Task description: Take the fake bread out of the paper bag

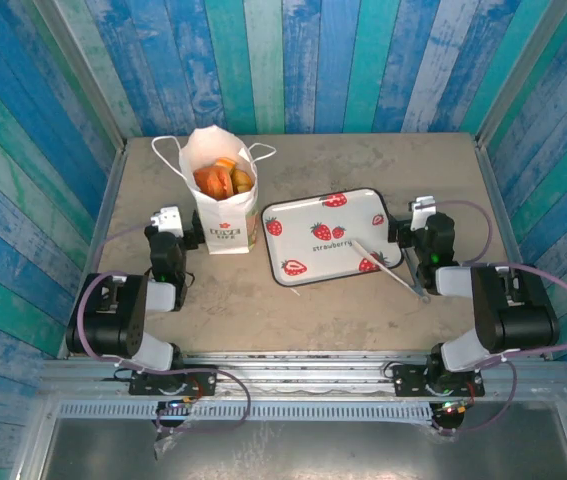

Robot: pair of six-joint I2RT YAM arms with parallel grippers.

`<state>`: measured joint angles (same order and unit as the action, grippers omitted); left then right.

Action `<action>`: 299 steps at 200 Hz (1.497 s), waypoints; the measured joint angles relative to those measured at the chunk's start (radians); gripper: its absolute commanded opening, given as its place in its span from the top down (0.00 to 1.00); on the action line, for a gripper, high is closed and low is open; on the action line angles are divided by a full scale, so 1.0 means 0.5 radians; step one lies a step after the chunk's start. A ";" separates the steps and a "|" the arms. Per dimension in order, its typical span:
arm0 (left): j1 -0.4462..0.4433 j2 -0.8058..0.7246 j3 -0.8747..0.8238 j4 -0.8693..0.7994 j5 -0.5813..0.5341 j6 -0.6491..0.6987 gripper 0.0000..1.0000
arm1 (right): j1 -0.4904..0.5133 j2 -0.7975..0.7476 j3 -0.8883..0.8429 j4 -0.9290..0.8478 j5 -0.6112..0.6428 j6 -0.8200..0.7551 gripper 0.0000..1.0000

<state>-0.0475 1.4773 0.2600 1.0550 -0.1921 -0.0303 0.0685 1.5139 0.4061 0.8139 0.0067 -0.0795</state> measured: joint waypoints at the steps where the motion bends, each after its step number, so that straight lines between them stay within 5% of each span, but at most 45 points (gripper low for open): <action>1: 0.000 0.000 0.000 -0.001 0.000 0.000 0.06 | 0.000 0.000 0.000 0.000 0.000 0.000 0.00; 299: 0.000 -0.007 0.000 -0.025 -0.063 -0.040 0.06 | 0.000 -0.031 0.022 -0.095 -0.012 -0.009 0.00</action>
<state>-0.0475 1.4738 0.2600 1.0424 -0.2237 -0.0505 0.0685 1.4986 0.4171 0.7662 0.0006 -0.0841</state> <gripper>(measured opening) 0.937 0.996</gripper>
